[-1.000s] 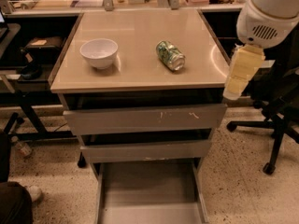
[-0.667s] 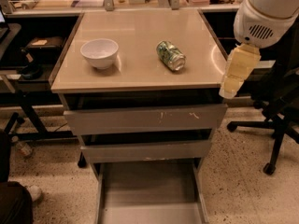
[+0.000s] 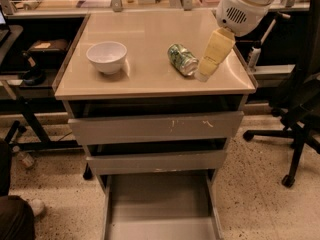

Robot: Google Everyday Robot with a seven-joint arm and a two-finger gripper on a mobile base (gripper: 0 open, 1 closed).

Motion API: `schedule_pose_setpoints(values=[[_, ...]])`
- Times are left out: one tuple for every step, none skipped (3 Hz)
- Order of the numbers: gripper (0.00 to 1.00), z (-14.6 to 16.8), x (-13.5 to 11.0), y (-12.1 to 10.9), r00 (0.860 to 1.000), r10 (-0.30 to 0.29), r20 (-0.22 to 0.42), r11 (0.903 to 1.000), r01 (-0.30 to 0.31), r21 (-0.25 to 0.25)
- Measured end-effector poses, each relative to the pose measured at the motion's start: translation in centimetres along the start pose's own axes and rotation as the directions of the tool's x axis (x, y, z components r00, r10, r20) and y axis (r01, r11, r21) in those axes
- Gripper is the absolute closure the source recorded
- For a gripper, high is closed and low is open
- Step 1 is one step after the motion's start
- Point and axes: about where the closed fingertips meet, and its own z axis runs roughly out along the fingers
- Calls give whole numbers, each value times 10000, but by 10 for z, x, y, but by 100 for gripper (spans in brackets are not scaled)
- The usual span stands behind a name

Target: Place green can into bottom drawer

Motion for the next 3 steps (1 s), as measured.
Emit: schedule_pose_setpoints(values=[[0,0,0,0,10000,1,0,10000,-1,0],[0,19,-16,-8,9990,440,106,9987,-437,-245],[0,50,-41,-27,9944,1060,-56,9928,-1061,-548]])
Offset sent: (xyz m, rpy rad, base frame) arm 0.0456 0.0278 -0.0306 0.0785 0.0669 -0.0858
